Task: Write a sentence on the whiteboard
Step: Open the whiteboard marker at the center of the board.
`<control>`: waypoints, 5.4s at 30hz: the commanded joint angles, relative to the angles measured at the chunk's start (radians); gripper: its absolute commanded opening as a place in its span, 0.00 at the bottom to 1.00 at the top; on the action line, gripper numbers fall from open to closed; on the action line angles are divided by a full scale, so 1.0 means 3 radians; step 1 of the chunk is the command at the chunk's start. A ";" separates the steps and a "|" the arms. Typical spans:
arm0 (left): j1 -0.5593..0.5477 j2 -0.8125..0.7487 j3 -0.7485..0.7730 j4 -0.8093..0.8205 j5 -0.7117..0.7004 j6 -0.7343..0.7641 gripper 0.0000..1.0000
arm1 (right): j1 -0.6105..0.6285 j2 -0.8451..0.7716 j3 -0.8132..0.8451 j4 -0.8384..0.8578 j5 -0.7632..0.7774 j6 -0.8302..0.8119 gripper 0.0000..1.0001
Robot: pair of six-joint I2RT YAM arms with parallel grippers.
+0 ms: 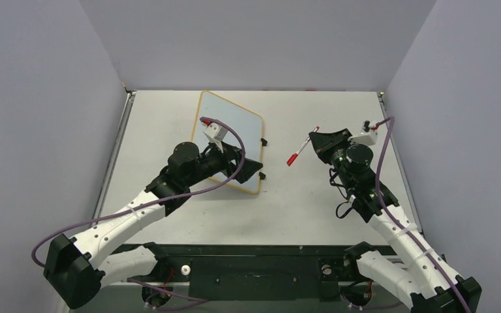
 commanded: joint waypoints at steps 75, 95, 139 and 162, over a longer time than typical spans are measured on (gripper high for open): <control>-0.0345 0.0618 0.1300 -0.0181 0.1544 0.1732 0.00 | 0.0045 -0.0378 0.0156 0.1041 -0.2409 -0.0229 0.36; -0.0281 0.0832 0.1751 -0.1016 0.1678 0.2184 0.00 | 0.0044 -0.0288 0.0353 0.0669 -0.2653 -0.0478 0.27; -0.0278 0.0917 0.1829 -0.1205 0.1640 0.2306 0.00 | 0.0049 -0.0117 0.0439 0.0190 -0.2621 -0.0789 0.00; -0.0351 0.0857 0.0876 -0.0330 0.0843 0.2110 0.00 | -0.0621 -0.0075 0.0418 -0.0765 -0.2040 -0.0475 0.00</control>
